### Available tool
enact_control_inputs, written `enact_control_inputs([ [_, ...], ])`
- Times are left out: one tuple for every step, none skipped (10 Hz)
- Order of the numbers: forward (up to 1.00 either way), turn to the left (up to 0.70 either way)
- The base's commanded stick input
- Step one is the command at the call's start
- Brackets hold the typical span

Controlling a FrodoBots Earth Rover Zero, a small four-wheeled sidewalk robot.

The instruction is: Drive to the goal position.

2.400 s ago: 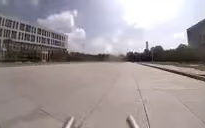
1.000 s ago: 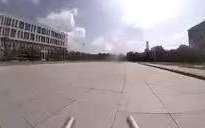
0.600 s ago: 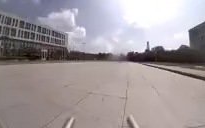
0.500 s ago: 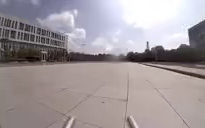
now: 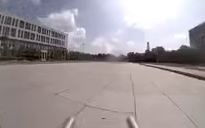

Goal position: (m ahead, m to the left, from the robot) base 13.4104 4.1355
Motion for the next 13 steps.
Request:
enact_control_inputs([
  [0.70,0.04],
  [0.70,0.04],
  [0.70,0.04],
  [0.70,0.04],
  [0.70,0.04],
  [0.70,0.04],
  [0.70,0.04],
  [0.70,0.04],
  [0.70,0.04],
  [0.70,0.04],
  [0.70,0.04],
  [0.70,0.04],
  [0.70,0.04],
])
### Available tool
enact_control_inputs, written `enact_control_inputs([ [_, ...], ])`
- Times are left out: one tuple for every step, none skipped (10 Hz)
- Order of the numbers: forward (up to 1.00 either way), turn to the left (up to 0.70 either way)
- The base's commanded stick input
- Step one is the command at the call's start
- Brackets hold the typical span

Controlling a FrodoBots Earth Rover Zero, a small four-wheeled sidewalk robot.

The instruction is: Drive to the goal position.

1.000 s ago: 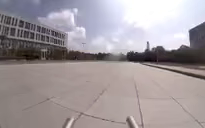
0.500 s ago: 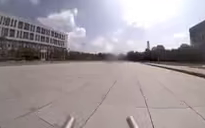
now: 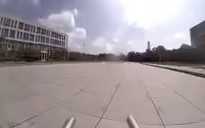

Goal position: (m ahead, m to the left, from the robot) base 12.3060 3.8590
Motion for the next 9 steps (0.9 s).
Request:
enact_control_inputs([
  [0.70,0.04],
  [0.70,0.04],
  [0.70,0.04],
  [0.70,0.04],
  [0.70,0.04],
  [0.70,0.04],
  [0.70,0.04],
  [0.70,0.04],
  [0.70,0.04],
])
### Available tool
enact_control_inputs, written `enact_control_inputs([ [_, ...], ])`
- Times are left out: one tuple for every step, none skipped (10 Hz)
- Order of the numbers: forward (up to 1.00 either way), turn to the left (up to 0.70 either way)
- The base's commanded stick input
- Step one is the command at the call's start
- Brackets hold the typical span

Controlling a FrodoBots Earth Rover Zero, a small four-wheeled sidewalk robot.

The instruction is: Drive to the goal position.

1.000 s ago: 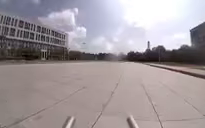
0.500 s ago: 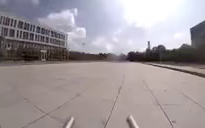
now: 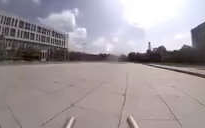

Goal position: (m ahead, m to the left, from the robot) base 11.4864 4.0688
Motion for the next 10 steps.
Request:
enact_control_inputs([
  [0.70,0.04],
  [0.70,0.04],
  [0.70,0.04],
  [0.70,-0.31],
  [0.70,-0.31],
  [0.70,-0.31],
  [0.70,-0.31],
  [0.70,-0.31],
  [0.70,-0.27],
  [0.70,-0.06],
])
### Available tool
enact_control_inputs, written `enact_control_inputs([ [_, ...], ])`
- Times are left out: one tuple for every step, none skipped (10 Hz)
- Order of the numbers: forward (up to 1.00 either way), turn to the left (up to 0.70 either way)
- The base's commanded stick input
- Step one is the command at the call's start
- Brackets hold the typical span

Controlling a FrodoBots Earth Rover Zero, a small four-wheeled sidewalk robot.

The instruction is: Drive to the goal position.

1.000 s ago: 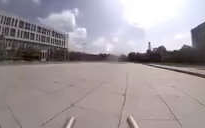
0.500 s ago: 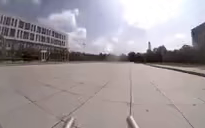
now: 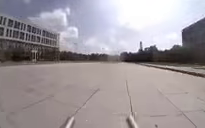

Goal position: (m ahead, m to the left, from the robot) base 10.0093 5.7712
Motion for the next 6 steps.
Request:
enact_control_inputs([
  [0.70,0.04],
  [0.70,0.04],
  [0.70,0.04],
  [0.70,0.04],
  [0.70,0.04],
  [0.70,0.04],
])
